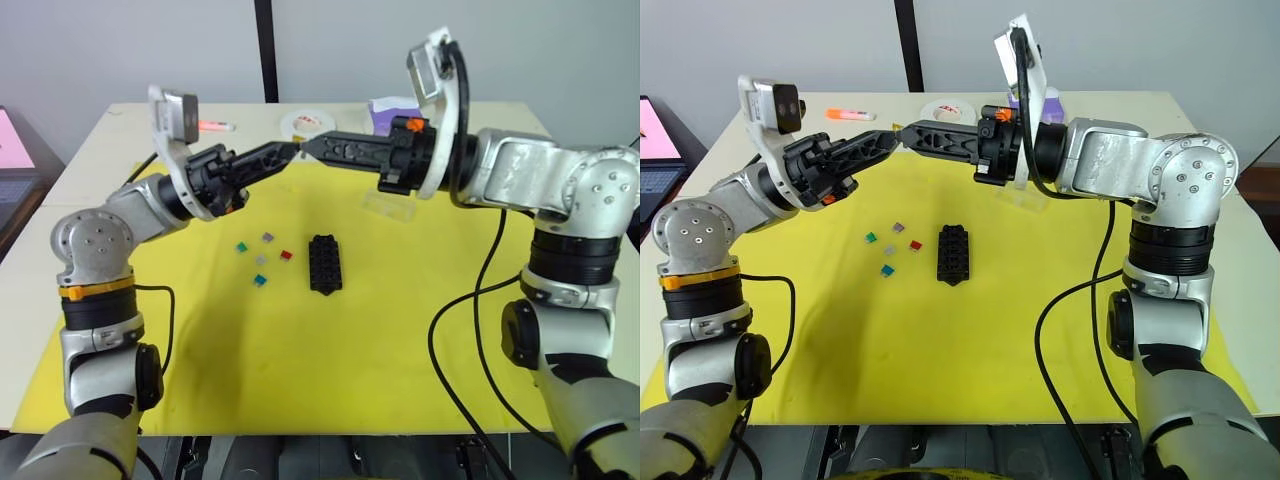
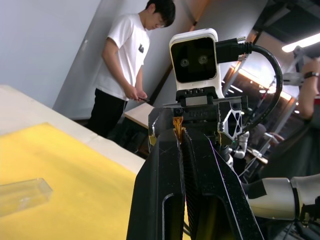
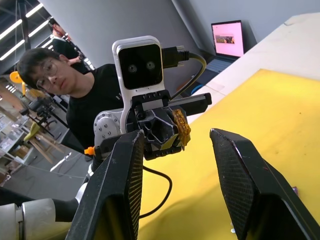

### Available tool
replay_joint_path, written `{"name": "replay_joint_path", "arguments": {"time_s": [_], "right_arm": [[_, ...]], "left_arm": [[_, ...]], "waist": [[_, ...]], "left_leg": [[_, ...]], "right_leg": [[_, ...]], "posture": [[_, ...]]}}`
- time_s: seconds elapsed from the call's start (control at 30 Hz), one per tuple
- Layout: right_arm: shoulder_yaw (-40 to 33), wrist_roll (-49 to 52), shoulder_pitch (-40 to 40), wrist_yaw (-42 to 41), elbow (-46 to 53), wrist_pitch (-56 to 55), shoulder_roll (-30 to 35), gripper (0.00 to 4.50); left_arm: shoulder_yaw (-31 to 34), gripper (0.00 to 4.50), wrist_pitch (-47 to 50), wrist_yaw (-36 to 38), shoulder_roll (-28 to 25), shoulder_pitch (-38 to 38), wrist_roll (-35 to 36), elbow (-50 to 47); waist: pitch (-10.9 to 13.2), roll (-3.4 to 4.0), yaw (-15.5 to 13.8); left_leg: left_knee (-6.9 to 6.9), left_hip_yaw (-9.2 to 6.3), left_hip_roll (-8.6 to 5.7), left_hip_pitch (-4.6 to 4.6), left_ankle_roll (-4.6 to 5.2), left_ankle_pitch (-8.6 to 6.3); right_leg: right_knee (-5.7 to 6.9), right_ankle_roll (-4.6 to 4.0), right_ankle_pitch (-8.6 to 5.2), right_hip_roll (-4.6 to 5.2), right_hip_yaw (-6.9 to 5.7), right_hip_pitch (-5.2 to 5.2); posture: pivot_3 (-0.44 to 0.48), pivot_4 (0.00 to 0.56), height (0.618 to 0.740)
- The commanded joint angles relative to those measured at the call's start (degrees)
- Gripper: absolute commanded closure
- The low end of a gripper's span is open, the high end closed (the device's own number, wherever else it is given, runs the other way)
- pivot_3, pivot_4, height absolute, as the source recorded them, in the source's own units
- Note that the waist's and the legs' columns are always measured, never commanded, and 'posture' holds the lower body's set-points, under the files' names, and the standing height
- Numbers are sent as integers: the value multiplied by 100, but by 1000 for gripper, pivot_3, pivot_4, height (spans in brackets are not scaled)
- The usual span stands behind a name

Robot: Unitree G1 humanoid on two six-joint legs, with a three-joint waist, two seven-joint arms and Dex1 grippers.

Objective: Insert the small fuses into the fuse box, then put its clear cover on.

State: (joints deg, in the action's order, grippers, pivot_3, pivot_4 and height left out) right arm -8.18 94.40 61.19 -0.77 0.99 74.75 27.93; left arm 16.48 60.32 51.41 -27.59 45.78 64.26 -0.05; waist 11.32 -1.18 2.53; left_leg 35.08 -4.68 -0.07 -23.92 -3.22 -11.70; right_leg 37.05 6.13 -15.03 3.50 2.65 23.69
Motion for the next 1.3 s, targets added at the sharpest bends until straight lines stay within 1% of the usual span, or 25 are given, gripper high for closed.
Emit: {"name": "replay_joint_path", "arguments": {"time_s": [0.03, 0.13, 0.17, 0.23, 0.27, 0.4, 0.77, 0.9, 1.0, 1.03, 1.07, 1.13, 1.17, 1.2, 1.23, 1.3], "right_arm": [[-45, 204, 38, 26, 125, -167, 71, 2248], [-17, 256, 36, 62, 112, -219, 71, 2248], [-6, 259, 38, 68, 111, -236, 72, 2436], [18, 290, 38, 80, 108, -269, 88, 2840], [33, 293, 35, 84, 117, -285, 92, 3113], [64, 337, 32, 115, 125, -333, 99, 4424], [116, 487, 44, 180, 48, -411, 101, 4471], [120, 431, 59, 107, 45, -435, 104, 4500], [123, 334, 75, -4, 49, -461, 124, 4500], [118, 295, 72, -60, 50, -467, 142, 4500], [118, 96, 66, -289, 97, -478, 211, 4500], [221, -731, -116, -1117, 434, -688, 522, 4500], [364, -1296, -265, -1665, 639, -940, 745, 4500], [589, -1981, -512, -2375, 839, -1420, 1014, 4500], [778, -2592, -746, -2946, 922, -1918, 1198, 4500], [1146, -3878, -1217, -4014, 836, -3333, 1377, 4500]], "left_arm": [[16, 4500, -96, 57, -87, 113, 58, -99], [14, 4500, -106, 36, -73, 114, 53, -115], [12, 4500, -105, 33, -72, 113, 55, -123], [7, 4500, -108, 34, -71, 112, 53, -131], [7, 4500, -112, 29, -69, 113, 49, -131], [-8, 4500, -124, 4, -47, 120, 52, -160], [-76, 4500, -126, 78, -162, 110, -18, -94], [-227, 3466, -134, 255, -368, 45, -206, -45], [-210, 2370, -78, 429, -574, 23, -173, -16], [-226, 2037, -68, 508, -694, 4, -209, -21], [-259, 1670, -72, 632, -897, -27, -307, -16], [-447, 997, -300, 771, -1285, -103, -759, 4], [-659, 619, -535, 942, -1502, -206, -1088, -67], [-837, 303, -740, 1083, -1671, -313, -1358, -142], [-1054, 303, -1033, 1225, -1829, -434, -1687, -230], [-1421, 303, -1711, 1500, -2002, -722, -2263, -434]], "waist": [[0, 0, -3], [0, 0, -3], [0, 0, -2], [0, 0, -3], [0, 0, -4], [0, 0, -3], [0, 0, -2], [0, 0, -3], [0, 0, 4], [0, 0, 4], [0, 0, 8], [1, 1, 1], [1, 1, -3], [1, 1, -16], [0, 1, -27], [0, 1, -25]], "left_leg": [[1, 0, 0, -5, 0, 0], [4, -1, 0, -25, 1, 0], [5, -1, 0, -33, 1, 1], [6, -1, 0, -48, 1, 1], [5, -1, 0, -51, 1, 1], [4, -1, 0, -52, 1, 1], [5, 0, 0, -52, 1, 1], [5, 0, 0, -53, 2, 1], [5, 0, 0, -52, 2, 1], [5, 0, 0, -52, 2, 1], [4, 0, 1, -52, 2, 1], [3, 0, 1, -53, 2, 1], [2, 0, 1, -54, 2, 1], [2, 0, 1, -54, 2, 1], [1, 0, 1, -55, 2, 1], [1, 6, 0, -55, 0, 0]], "right_leg": [[0, 0, 0, 0, 0, 4], [1, 2, 1, 0, 0, 21], [2, 3, 2, 0, 0, 29], [6, 3, 2, 0, 0, 46], [8, 3, 2, -1, 0, 51], [8, 3, 2, 0, 0, 53], [10, 3, 2, -2, 0, 54], [10, 3, 3, -2, 0, 54], [10, 3, 3, -3, 1, 55], [11, 3, 2, -3, 1, 55], [11, 3, 2, -4, 1, 56], [12, 3, 2, -6, 1, 59], [11, 2, 2, -7, 1, 61], [10, 3, 2, -7, 1, 61], [6, 3, 2, -7, 1, 60], [-4, 6, 0, -6, 2, 55]], "posture": [[0, 150, 740], [0, 150, 740], [0, 150, 740], [0, 150, 740], [0, 150, 740], [0, 150, 740], [0, 150, 740], [0, 150, 740], [0, 150, 740], [0, 150, 740], [0, 150, 740], [0, 150, 740], [0, 150, 740], [0, 150, 740], [0, 150, 740], [0, 150, 740]]}}
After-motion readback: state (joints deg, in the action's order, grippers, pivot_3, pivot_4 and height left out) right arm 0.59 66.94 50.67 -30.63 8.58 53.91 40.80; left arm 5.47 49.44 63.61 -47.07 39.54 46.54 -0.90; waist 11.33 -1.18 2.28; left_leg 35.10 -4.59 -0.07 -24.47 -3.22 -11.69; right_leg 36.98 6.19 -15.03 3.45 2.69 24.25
